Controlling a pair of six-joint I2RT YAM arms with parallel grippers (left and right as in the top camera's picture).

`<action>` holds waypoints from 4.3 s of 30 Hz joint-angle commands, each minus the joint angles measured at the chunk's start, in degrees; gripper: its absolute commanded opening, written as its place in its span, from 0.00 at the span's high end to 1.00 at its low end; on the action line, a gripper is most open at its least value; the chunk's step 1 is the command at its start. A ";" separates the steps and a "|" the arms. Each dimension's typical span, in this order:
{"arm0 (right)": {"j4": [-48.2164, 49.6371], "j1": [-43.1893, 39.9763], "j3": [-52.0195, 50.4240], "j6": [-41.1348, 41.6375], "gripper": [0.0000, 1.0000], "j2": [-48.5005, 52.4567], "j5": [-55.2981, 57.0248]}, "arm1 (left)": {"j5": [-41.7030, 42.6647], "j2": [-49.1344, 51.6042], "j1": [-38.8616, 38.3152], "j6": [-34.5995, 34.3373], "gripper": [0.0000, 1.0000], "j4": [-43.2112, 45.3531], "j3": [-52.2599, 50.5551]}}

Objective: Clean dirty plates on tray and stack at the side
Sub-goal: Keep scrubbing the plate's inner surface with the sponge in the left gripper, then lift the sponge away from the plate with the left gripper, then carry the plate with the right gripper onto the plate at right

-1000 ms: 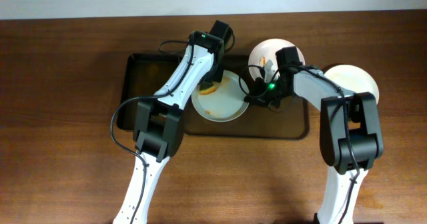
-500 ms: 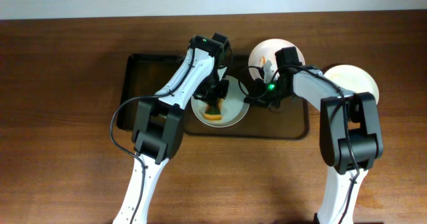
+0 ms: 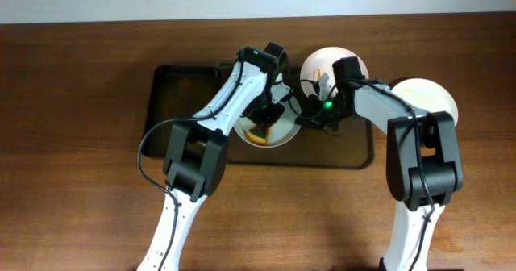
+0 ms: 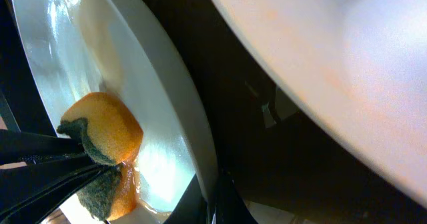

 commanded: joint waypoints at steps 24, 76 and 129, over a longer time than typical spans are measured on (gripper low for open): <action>-0.28 -0.22 -0.61 0.37 0.96 2.36 2.32 | -7.63 1.42 5.68 9.03 1.00 28.76 0.44; -0.31 -0.22 -0.61 0.39 0.96 2.36 3.32 | -25.88 -5.60 -2.38 -25.05 1.00 16.61 -16.15; -31.78 19.41 8.20 17.42 0.96 -25.14 79.12 | -4.33 -8.85 12.41 -22.69 1.00 -1.51 23.52</action>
